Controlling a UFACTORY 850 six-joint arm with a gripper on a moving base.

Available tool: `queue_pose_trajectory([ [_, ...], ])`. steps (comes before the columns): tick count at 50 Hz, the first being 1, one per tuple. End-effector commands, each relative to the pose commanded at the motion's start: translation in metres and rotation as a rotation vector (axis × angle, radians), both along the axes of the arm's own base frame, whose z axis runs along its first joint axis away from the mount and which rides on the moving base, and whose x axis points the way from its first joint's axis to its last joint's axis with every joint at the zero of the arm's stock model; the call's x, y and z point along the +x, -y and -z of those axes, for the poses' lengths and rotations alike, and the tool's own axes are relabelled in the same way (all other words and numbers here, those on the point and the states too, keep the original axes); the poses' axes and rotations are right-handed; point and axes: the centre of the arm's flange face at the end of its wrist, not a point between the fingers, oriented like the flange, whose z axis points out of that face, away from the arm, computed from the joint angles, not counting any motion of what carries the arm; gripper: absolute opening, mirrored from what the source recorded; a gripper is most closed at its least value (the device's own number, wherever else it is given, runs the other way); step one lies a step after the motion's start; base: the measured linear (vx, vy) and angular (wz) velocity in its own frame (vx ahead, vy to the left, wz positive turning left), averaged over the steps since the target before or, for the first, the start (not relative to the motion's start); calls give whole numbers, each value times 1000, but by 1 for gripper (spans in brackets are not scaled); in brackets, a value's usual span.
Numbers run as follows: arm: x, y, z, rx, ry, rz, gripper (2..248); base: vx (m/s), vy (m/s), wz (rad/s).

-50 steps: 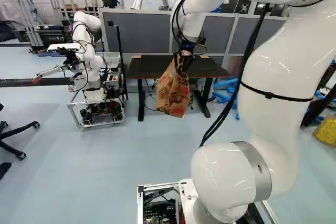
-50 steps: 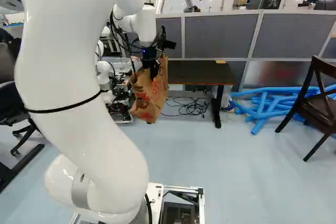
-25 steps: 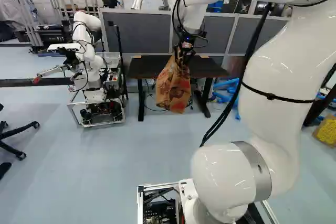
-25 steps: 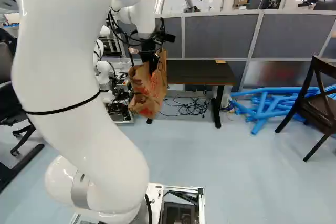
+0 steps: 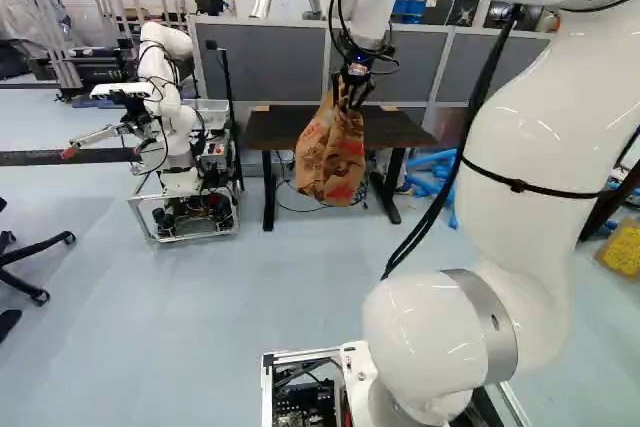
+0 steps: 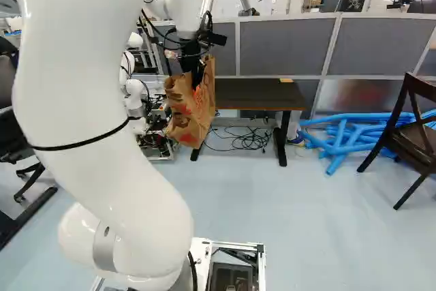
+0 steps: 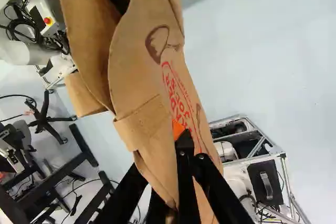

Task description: Pick up the bag on the ground and place it on the table

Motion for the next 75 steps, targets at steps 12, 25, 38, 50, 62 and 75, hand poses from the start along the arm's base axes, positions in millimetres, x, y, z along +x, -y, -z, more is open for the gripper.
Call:
queue_pose_trajectory([
  [12,1,0,-17,2,1,-5,22,0,0,0],
  [25,0,-1,-28,4,-10,-10,22,0,0,0],
  [38,0,-1,-28,4,-14,-11,22,0,0,0],
  [50,0,-1,-28,4,-14,-11,22,0,0,0],
  [62,0,-1,-28,4,-14,-11,22,14,0,0],
  [75,0,-1,-28,4,-14,-11,22,70,2,-2],
])
